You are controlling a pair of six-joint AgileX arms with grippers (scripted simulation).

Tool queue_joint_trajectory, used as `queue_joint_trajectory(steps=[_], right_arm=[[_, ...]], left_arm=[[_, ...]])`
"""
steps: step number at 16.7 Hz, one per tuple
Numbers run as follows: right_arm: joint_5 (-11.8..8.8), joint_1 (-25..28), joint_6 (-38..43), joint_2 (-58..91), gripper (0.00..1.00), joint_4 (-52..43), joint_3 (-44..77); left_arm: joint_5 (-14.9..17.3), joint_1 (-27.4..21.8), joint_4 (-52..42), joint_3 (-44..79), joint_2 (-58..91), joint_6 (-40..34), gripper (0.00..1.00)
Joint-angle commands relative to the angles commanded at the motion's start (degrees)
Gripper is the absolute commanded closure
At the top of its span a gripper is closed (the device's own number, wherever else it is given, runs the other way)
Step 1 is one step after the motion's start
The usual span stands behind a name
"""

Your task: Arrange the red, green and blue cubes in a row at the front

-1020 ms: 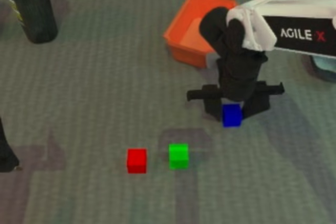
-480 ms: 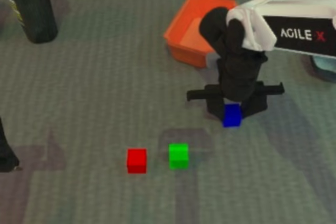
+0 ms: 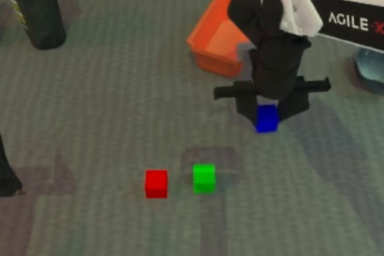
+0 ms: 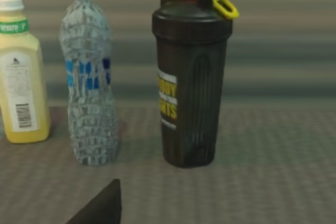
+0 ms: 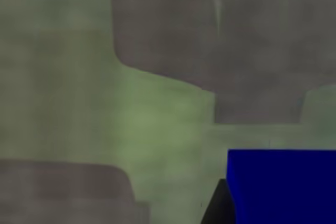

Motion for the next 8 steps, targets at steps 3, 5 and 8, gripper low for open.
queue_joint_trajectory(steps=[3, 5, 8], right_arm=[[-0.1, 0.1, -0.1, -1.6, 1.0, -4.4, 3.1], [-0.1, 0.1, -0.1, -1.8, 1.0, -4.7, 3.4], [-0.1, -0.1, 0.1, -1.8, 1.0, -4.5, 3.1]], left_arm=[[0.0, 0.0, 0.0, 0.0, 0.0, 0.0, 0.0], [0.0, 0.0, 0.0, 0.0, 0.0, 0.0, 0.0], [0.0, 0.0, 0.0, 0.0, 0.0, 0.0, 0.0]])
